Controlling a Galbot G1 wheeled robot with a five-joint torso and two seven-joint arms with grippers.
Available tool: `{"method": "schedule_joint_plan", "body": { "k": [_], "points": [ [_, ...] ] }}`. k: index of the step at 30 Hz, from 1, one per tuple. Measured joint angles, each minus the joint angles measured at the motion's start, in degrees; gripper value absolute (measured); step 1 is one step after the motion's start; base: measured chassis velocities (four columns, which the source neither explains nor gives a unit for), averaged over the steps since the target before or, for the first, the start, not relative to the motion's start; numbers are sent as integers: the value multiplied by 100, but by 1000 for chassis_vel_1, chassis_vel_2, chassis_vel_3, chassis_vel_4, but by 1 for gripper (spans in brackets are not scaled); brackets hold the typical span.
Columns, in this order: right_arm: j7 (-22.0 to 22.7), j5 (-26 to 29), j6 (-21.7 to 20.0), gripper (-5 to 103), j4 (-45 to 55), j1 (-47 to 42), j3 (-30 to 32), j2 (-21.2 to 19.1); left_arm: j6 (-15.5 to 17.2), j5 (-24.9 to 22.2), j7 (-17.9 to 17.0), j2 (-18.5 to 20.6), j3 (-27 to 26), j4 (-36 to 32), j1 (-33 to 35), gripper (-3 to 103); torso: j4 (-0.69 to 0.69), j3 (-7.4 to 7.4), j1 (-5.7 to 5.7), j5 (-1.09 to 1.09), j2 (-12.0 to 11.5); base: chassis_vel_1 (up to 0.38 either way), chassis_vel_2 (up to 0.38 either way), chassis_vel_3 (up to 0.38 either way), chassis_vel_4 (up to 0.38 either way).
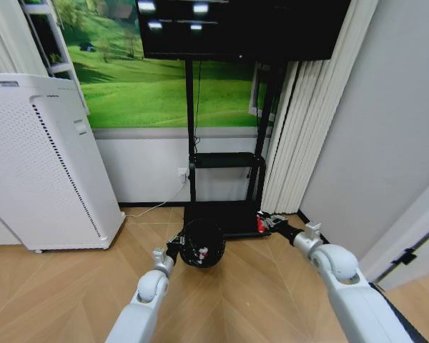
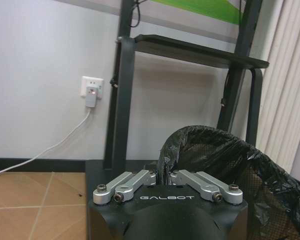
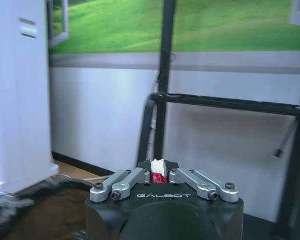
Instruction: Pick up the trash bin and place the garbage on the floor into it.
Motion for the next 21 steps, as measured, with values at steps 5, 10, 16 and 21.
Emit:
{"method": "schedule_joint_plan", "body": {
  "k": [5, 10, 16, 21],
  "points": [
    [177, -107, -25, 13, 25, 123, -466, 59, 1, 49, -1, -134, 281, 156, -108, 7, -1, 0, 0, 0, 0, 0, 0, 0, 0],
    [192, -245, -8, 13, -83, 158, -838, -102, -9, 159, 0, -263, 513, 328, -222, 7, -1, 0, 0, 1, 0, 0, 0, 0, 0],
    [245, -475, 69, 13, -247, 166, -1160, -136, -18, 224, 0, -347, 601, 413, -309, 7, -2, 0, 0, 1, 0, 0, 0, 0, 0],
    [334, -642, 87, 13, -275, 170, -1378, -94, -24, 272, -1, -385, 614, 460, -329, 7, -1, 1, 0, 2, 0, 0, 0, 0, 0]
  ]
}}
